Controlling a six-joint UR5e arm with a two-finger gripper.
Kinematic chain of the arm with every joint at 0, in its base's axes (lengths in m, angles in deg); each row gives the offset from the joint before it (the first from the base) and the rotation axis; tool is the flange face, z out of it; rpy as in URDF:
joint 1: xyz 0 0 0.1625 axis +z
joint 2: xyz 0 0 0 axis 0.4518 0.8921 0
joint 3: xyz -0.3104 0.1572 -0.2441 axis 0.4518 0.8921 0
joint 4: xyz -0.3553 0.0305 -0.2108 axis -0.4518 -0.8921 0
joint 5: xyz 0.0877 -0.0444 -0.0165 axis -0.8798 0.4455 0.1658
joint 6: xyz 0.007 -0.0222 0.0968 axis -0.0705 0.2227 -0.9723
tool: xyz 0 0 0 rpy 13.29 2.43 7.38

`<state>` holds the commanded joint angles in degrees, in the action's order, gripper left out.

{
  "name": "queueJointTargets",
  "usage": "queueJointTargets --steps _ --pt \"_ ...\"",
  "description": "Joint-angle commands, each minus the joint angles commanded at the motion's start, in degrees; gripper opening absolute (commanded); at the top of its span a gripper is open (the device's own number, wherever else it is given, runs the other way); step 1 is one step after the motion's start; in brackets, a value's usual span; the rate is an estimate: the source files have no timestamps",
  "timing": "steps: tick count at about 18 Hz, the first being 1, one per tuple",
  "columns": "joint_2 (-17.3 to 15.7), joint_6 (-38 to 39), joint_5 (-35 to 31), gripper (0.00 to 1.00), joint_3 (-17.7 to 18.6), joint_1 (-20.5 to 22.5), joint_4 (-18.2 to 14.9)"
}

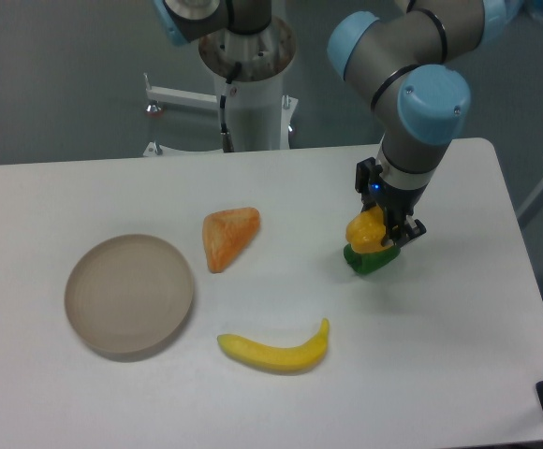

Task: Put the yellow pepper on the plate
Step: 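Carry the held yellow pepper over to the beige plate and lower it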

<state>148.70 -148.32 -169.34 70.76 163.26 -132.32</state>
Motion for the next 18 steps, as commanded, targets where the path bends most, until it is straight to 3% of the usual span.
queueJointTargets --steps 9,16,18 --pt "1.7 5.2 2.3 0.35 -1.1 -2.3 0.0" --pt "1.6 16.2 2.4 0.34 -1.5 -11.9 0.4" --pt "1.8 20.8 3.1 0.34 -1.8 -14.2 3.2"
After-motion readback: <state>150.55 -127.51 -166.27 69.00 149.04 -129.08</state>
